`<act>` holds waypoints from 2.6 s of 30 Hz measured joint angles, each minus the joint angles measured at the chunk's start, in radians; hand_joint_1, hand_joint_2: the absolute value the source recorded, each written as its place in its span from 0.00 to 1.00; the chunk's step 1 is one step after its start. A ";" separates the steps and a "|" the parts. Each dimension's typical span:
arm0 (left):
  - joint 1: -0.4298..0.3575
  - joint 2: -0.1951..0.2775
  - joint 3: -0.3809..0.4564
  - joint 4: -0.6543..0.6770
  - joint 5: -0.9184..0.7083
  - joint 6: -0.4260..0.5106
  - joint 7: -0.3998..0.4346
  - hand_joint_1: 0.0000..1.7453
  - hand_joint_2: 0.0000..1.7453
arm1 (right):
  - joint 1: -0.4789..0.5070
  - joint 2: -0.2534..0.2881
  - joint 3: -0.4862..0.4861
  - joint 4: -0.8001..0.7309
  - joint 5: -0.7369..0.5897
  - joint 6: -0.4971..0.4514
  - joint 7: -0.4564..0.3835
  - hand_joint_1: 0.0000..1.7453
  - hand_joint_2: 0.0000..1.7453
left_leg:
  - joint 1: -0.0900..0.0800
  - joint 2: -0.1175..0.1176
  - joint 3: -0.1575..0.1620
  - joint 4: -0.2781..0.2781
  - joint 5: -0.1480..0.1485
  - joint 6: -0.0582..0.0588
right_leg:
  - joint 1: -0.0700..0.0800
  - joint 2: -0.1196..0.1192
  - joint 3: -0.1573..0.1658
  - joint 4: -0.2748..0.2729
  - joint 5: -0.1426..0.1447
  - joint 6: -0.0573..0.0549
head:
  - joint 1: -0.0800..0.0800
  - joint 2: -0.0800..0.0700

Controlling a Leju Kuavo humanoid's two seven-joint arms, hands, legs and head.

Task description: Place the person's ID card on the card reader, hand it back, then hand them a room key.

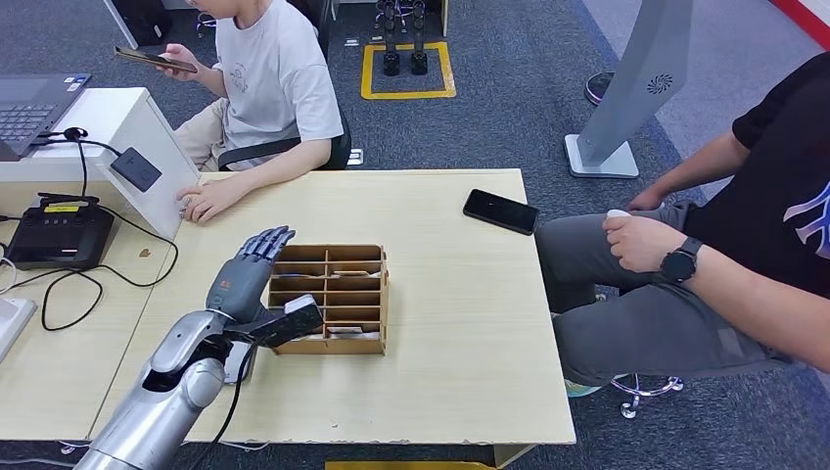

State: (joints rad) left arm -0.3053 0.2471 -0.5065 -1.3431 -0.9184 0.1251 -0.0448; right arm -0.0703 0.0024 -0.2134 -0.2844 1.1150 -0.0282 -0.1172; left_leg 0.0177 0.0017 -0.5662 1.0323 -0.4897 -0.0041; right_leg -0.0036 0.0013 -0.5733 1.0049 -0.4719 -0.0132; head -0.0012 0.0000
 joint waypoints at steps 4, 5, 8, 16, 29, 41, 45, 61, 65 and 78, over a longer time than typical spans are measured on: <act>-0.005 0.001 -0.004 0.009 0.004 -0.023 -0.001 0.45 1.00 | 0.000 -0.001 0.009 -0.002 -0.014 0.000 0.003 0.00 0.00 | 0.000 0.000 0.000 0.000 0.000 0.000 | 0.000 0.000 0.000 0.000 0.000 0.000 | 0.000 0.000; -0.006 0.002 -0.005 0.011 0.009 -0.033 -0.003 0.64 1.00 | 0.000 -0.002 0.012 -0.003 -0.017 0.000 0.004 0.00 0.00 | 0.000 0.000 0.000 0.000 0.000 0.000 | 0.000 0.000 0.000 0.000 0.000 0.000 | 0.000 0.000; -0.010 0.002 -0.007 0.016 0.023 -0.057 -0.009 1.00 1.00 | -0.001 -0.003 0.022 -0.004 -0.021 0.000 0.006 0.00 0.00 | 0.000 0.000 0.000 0.000 0.000 0.000 | 0.000 0.000 0.000 0.000 0.000 0.000 | 0.000 0.000; -0.030 0.010 -0.019 0.029 0.044 -0.089 -0.011 1.00 1.00 | -0.004 -0.005 0.037 -0.007 -0.040 0.000 0.011 0.00 0.00 | 0.000 0.000 0.000 0.000 0.000 0.000 | 0.000 0.000 0.000 0.000 0.000 0.000 | 0.001 0.000; -0.032 0.011 -0.021 0.030 0.056 -0.091 -0.006 1.00 1.00 | -0.005 -0.010 0.054 -0.010 -0.056 0.000 0.012 0.00 0.00 | 0.000 0.000 0.000 0.000 0.000 0.000 | 0.000 0.000 0.001 0.000 0.000 0.000 | 0.001 0.000; -0.032 0.010 -0.021 0.030 0.102 -0.097 -0.016 1.00 1.00 | -0.004 -0.011 0.072 -0.010 -0.077 0.001 0.019 0.00 0.00 | 0.000 0.000 0.000 0.000 0.000 0.000 | 0.000 0.000 0.001 0.000 0.000 0.000 | 0.001 0.000; -0.034 0.021 -0.011 0.004 0.188 -0.103 -0.045 1.00 1.00 | -0.002 -0.013 0.077 -0.010 -0.095 -0.002 0.019 0.00 0.00 | 0.000 0.000 0.000 0.000 0.001 0.000 | 0.000 0.000 0.000 0.000 0.000 0.000 | 0.001 0.000; -0.256 0.207 0.168 -0.380 0.605 -0.238 -0.104 1.00 1.00 | 0.027 -0.028 0.077 -0.002 -0.145 -0.023 -0.006 0.00 0.00 | 0.001 0.000 -0.003 0.001 0.001 -0.001 | 0.001 0.000 -0.002 0.001 0.001 -0.001 | 0.001 0.000; -0.272 0.238 0.208 -0.434 0.622 -0.243 -0.103 1.00 1.00 | 0.030 -0.028 0.077 0.002 -0.147 -0.028 -0.011 0.00 0.00 | 0.001 0.000 -0.003 0.000 0.001 -0.001 | 0.001 0.000 -0.003 0.001 0.001 -0.001 | 0.001 0.000; -0.261 0.248 0.237 -0.350 0.215 -0.087 0.080 1.00 1.00 | 0.031 -0.029 0.077 0.002 -0.160 -0.039 -0.010 0.00 0.00 | 0.001 0.000 -0.002 0.001 0.002 -0.001 | 0.001 0.000 -0.003 0.001 0.001 -0.001 | 0.001 0.000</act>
State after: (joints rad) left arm -0.5666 0.4948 -0.2700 -1.6928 -0.7035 0.0377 0.0352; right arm -0.0388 -0.0262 -0.1364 -0.2823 0.9554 -0.0668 -0.1274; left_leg 0.0187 0.0017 -0.5683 1.0329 -0.4881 -0.0054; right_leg -0.0027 0.0016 -0.5759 1.0057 -0.4711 -0.0141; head -0.0001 0.0000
